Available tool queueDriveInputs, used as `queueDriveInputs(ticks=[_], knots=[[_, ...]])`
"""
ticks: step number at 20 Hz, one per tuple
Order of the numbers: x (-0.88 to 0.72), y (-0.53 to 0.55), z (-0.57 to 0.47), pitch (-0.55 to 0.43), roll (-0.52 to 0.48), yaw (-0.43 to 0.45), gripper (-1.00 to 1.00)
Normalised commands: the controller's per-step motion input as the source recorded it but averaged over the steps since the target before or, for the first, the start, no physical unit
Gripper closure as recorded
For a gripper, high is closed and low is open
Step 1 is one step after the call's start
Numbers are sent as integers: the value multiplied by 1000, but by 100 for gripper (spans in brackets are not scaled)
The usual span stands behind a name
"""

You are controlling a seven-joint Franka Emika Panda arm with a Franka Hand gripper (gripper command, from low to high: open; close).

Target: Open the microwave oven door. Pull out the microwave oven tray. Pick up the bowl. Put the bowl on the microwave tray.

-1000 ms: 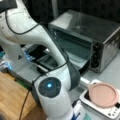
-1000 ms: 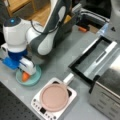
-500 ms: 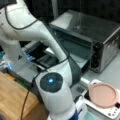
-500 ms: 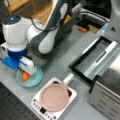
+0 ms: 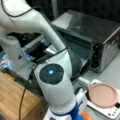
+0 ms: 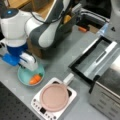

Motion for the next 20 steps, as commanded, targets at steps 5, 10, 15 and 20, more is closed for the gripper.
queueDriveInputs(ticks=[5,10,15,20], knots=[[-190,256,8,-23,19,-135,100],[-238,266,19,-40,17,-128,100],[-338,314,90,-50,33,-129,100],[-405,327,80,-69,26,-161,100]])
